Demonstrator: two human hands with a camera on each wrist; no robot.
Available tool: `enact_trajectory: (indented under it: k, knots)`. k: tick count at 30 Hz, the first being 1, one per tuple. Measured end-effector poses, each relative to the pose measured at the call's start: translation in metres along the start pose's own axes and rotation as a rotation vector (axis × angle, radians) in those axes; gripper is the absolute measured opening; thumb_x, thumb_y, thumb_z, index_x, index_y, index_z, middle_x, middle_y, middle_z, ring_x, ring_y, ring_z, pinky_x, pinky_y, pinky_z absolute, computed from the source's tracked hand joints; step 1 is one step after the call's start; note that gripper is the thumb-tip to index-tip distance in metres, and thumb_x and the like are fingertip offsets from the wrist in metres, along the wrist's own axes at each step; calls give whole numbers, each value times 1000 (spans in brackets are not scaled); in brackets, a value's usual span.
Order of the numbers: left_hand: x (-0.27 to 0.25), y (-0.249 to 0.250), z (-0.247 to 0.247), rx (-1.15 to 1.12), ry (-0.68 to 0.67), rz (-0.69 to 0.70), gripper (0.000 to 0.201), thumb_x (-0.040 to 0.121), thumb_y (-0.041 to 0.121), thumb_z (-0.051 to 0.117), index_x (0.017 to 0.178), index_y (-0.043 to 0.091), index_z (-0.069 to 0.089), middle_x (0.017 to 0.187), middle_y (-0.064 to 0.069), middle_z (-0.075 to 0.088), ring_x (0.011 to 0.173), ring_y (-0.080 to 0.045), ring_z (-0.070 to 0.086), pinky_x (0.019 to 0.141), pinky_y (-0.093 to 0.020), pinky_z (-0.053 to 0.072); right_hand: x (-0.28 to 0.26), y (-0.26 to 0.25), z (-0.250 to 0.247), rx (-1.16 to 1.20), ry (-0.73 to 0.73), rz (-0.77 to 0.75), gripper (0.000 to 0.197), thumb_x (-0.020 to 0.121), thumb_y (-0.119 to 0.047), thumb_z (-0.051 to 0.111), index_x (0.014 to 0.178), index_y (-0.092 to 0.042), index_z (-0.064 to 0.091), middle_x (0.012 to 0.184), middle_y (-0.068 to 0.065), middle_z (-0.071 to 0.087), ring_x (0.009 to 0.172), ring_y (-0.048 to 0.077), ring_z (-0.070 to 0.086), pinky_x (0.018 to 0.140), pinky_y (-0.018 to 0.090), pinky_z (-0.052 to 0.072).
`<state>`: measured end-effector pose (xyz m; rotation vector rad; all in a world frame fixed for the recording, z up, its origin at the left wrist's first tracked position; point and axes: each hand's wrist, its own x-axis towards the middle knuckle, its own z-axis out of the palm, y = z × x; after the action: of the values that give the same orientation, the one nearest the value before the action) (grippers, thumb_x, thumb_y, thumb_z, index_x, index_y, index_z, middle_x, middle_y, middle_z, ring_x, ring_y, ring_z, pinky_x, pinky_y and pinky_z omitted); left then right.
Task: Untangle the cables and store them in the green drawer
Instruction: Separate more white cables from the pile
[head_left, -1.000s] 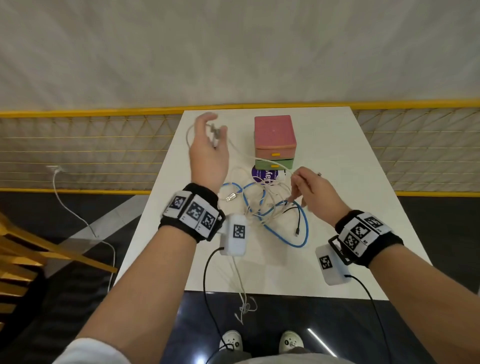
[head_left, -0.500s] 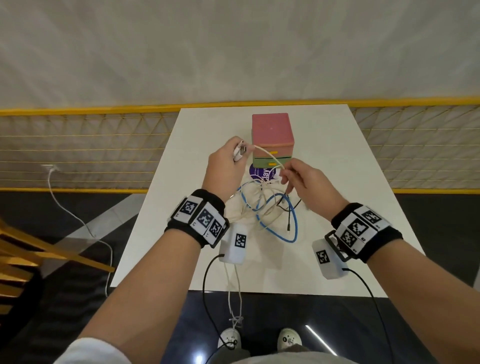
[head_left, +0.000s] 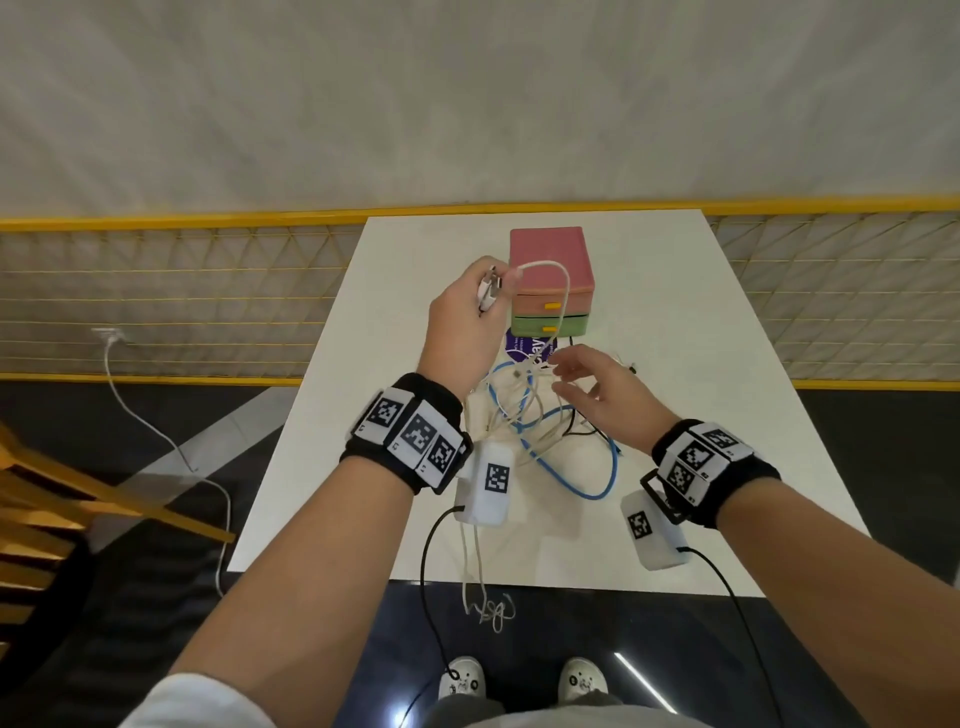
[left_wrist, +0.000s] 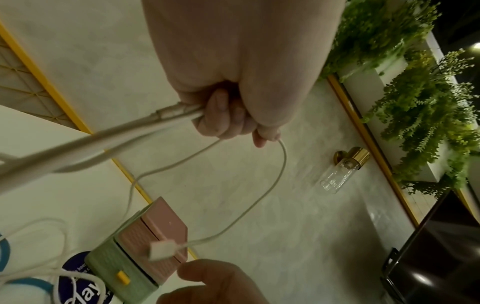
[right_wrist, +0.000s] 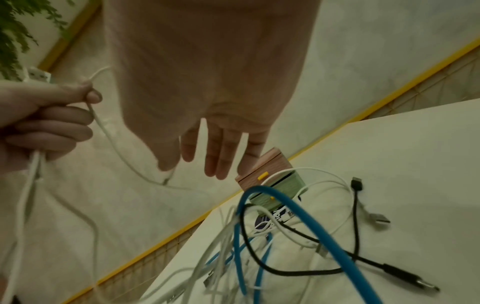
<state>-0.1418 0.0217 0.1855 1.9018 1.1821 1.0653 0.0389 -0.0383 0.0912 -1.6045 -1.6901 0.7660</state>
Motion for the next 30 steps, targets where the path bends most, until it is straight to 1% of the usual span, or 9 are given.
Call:
enact_trajectory:
  k: [5, 8, 11, 17, 19, 21, 25, 28, 30]
  knots:
    - [0, -7, -12, 154, -159, -2, 21, 96, 37, 58, 89, 18, 65, 87, -5, 69, 72, -15, 55, 66, -21, 43, 3, -14, -4, 86, 403, -84, 48, 78, -16, 62, 119, -22, 38, 111, 1, 43, 105, 19, 50, 82, 24, 41]
    - [-4, -7, -20, 260, -334, 15, 14, 93, 31, 64, 88, 20, 70, 86, -1, 70, 80, -16, 59, 74, -30, 48, 3, -44, -16, 184, 200, -150, 50, 84, -20, 54, 132, -21, 38, 126, -2, 41, 122, 14, 46, 94, 25, 43]
    - [-11, -4, -24, 167, -420, 60, 12, 88, 12, 66, 96, 19, 71, 91, 2, 72, 80, -9, 63, 75, -28, 49, 7, -72, -11, 326, -106, -147, 45, 95, -20, 52, 137, -17, 39, 124, 7, 57, 109, 20, 63, 94, 34, 52]
    - [-15, 0, -44, -223, -113, -73, 23, 86, -6, 51, 100, 10, 62, 51, 15, 46, 43, -9, 27, 44, -18, 27, -12, -96, -3, 52, -701, -93, 30, 91, 0, 49, 116, -9, 65, 88, 10, 75, 79, 17, 71, 84, 28, 55]
    - [-12, 3, -51, -339, -128, -120, 19, 92, -2, 49, 94, 13, 61, 44, 14, 35, 41, -11, 21, 42, -22, 20, -7, -95, -1, 17, -467, -120, 22, 89, -8, 55, 106, -14, 68, 82, 2, 73, 76, 9, 66, 77, 26, 50]
    - [-11, 8, -55, -440, -189, -136, 20, 95, 0, 47, 91, 15, 60, 44, 13, 27, 40, -10, 18, 42, -21, 17, 2, -95, 2, 36, -211, -138, 35, 87, -15, 62, 121, -22, 56, 105, -1, 67, 96, 5, 61, 84, 26, 47]
    - [-14, 16, -57, -595, -311, -119, 23, 98, -2, 43, 91, 11, 60, 45, 11, 24, 40, -9, 15, 41, -17, 16, 12, -99, 24, -11, -341, -249, 66, 89, -15, 63, 145, -19, 29, 148, 2, 33, 130, 2, 30, 109, 15, 27]
    - [-15, 19, -59, -640, -321, -127, 24, 99, -1, 42, 89, 11, 60, 45, 11, 23, 40, -8, 14, 41, -16, 14, 13, -97, 45, 23, -427, -375, 33, 92, -9, 56, 124, -7, 53, 132, 9, 47, 123, 8, 41, 105, 9, 27]
    - [-14, 19, -64, -586, -268, -134, 25, 98, 0, 43, 86, 14, 60, 45, 12, 24, 39, -8, 15, 41, -16, 15, 8, -92, 51, 25, -498, -294, 17, 96, -10, 50, 108, -1, 57, 104, 3, 60, 96, 2, 54, 88, 7, 37]
